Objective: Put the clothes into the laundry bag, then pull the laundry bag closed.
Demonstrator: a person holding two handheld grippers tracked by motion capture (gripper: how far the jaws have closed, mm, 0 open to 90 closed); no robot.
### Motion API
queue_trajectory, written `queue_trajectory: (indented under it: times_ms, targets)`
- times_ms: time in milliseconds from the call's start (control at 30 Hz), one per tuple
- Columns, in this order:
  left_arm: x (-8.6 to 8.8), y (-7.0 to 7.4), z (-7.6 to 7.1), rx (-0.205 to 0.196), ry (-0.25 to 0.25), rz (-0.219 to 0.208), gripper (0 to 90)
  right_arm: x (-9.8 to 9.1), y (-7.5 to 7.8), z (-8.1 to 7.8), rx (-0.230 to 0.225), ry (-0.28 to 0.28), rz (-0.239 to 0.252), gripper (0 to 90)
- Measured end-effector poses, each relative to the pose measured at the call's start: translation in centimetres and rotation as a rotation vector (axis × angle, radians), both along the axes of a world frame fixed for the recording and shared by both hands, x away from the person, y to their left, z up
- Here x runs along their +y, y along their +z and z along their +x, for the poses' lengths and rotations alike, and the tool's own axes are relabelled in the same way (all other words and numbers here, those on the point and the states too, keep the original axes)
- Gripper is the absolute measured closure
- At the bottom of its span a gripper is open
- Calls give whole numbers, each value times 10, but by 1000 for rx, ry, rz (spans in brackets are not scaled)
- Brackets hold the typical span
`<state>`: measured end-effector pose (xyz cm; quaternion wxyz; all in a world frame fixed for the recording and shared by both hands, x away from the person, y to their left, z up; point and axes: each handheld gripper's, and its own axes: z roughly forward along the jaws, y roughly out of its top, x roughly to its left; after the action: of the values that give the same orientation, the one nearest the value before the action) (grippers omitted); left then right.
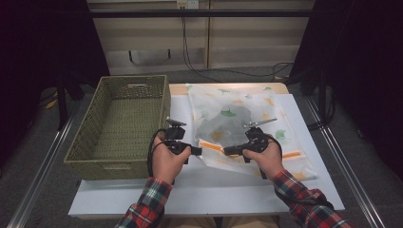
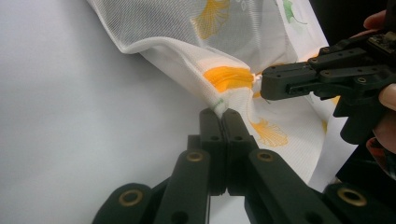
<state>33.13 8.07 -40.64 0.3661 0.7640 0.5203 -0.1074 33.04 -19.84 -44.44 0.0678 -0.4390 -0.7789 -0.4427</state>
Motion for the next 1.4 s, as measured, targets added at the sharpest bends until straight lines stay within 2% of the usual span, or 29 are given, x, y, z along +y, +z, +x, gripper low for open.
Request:
queue_trajectory:
  times_ms: [367, 533, 600, 700, 733, 833, 900, 1067, 1133, 1233, 1300, 1400]
  targets:
    - [4, 2, 3, -6, 3, 1, 893, 2, 1, 1, -3, -6, -2, 900]
    - [4, 2, 3, 0, 16, -12, 893, 2, 0, 3, -1, -2, 1, 900]
    - [6, 2, 3, -9, 8, 0, 893, 2, 0, 3, 1, -5, -4, 900]
    - [7, 2, 2, -5, 2, -3, 893, -1, 0, 2, 6, -7, 4, 900]
    - [8, 2, 2, -15, 9, 5, 893, -1, 0, 3, 6, -8, 2, 900]
    - [8, 3, 2, -8, 19, -13, 893, -3, 2, 4, 0, -2, 0, 900]
    - [8, 3, 2, -10, 24, -9, 893, -4, 3, 3, -2, -2, -3, 900]
    - [10, 3, 4, -9, 8, -8, 893, -7, 1, 2, 3, -5, 3, 900]
    - [8, 3, 3, -7, 23, -15, 893, -7, 1, 2, 1, -6, 2, 900]
    - [8, 5, 4, -13, 5, -5, 893, -6, 1, 1, 0, -11, -4, 900]
    - [8, 5, 4, -8, 23, -8, 893, -7, 1, 1, -1, -12, -13, 900]
    - [11, 5, 4, -5, 16, -7, 893, -10, 0, 1, 6, -19, -4, 900]
